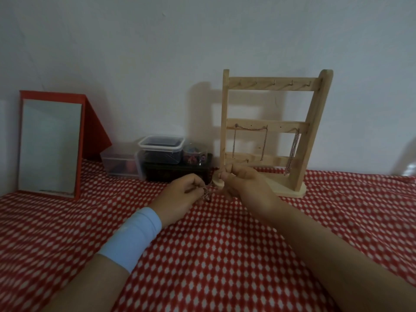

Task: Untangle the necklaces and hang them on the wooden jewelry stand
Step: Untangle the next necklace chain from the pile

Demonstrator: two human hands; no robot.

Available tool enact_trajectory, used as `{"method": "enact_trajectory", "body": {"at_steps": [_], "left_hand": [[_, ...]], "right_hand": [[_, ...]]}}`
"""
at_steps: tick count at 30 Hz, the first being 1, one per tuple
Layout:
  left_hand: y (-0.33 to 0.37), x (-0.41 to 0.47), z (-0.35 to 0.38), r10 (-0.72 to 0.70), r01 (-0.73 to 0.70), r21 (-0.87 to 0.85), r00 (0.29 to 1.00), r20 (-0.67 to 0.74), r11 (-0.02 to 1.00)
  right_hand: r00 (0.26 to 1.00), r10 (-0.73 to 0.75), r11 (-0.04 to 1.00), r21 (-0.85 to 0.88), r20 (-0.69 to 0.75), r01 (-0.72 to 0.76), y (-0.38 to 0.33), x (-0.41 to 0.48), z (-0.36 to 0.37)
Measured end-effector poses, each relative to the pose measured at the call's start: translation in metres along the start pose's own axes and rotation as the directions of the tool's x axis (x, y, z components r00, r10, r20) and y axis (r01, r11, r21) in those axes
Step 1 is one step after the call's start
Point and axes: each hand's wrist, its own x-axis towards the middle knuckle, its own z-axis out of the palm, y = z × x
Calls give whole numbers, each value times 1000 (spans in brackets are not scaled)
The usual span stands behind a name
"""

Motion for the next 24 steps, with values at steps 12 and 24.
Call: {"method": "enact_trajectory", "body": {"at_steps": [12, 24], "left_hand": [[-3, -4, 0, -109, 119, -254, 993, 53, 960], [15, -6, -9, -17, 23, -300, 1000, 22, 954]], "right_hand": [[994, 66, 922, 375, 90, -95, -4, 2, -14], [971, 240, 286, -955, -7, -77, -19, 3, -42]]}}
